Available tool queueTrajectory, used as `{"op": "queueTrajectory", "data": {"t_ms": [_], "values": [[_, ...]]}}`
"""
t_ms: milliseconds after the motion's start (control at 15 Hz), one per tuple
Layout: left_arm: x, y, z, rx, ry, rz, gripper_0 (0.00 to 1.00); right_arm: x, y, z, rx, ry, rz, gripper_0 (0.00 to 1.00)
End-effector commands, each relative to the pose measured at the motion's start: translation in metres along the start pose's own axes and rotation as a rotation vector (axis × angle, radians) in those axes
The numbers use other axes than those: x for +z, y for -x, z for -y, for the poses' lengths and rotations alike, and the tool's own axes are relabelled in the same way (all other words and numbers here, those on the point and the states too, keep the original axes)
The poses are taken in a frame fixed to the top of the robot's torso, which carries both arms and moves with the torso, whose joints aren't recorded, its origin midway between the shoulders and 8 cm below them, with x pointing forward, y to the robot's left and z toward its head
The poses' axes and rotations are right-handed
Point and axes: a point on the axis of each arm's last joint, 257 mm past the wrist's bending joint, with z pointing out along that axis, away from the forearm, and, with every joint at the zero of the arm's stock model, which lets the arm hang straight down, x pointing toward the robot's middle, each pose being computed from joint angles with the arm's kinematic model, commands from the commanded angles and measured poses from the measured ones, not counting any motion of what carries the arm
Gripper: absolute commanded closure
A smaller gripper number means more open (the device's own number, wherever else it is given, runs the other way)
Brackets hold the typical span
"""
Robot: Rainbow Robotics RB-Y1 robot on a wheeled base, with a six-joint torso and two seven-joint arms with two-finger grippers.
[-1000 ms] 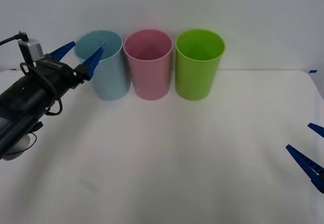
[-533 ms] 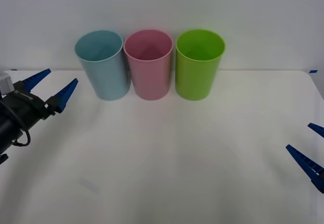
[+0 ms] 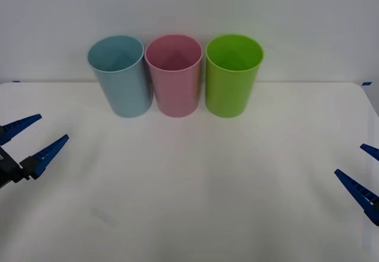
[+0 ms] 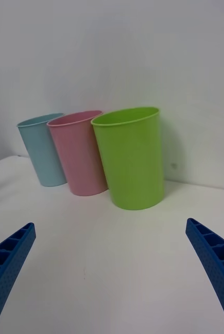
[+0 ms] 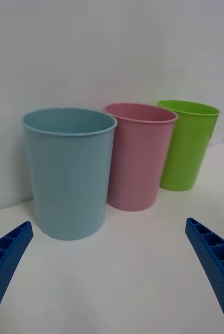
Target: Grasp the object on the table and drop it into the matching bin: aluminum can to the light blue bin, PET bottle to the pink bin.
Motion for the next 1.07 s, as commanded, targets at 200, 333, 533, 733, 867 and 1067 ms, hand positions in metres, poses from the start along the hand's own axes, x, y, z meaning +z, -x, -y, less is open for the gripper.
{"op": "queueTrajectory", "data": {"t_ms": [200, 333, 533, 733, 867, 1067], "values": [[-0.04, -0.015, -0.003, -0.001, -0.011, -0.036, 0.0, 0.0, 0.0, 0.0, 0.0, 0.0, 0.0, 0.0], [-0.053, -0.014, -0.003, 0.005, -0.007, -0.04, 0.0, 0.0, 0.0, 0.0, 0.0, 0.0, 0.0, 0.0], [-0.068, -0.006, -0.01, 0.027, 0.01, -0.035, 0.0, 0.0, 0.0, 0.0, 0.0, 0.0, 0.0, 0.0], [-0.08, -0.008, -0.013, 0.043, 0.024, -0.049, 0.0, 0.0, 0.0, 0.0, 0.0, 0.0, 0.0, 0.0], [-0.083, -0.008, -0.015, 0.051, 0.031, -0.051, 0.0, 0.0, 0.0, 0.0, 0.0, 0.0, 0.0, 0.0], [-0.085, -0.008, -0.015, 0.05, 0.034, -0.053, 0.0, 0.0, 0.0, 0.0, 0.0, 0.0, 0.0, 0.0]]}}
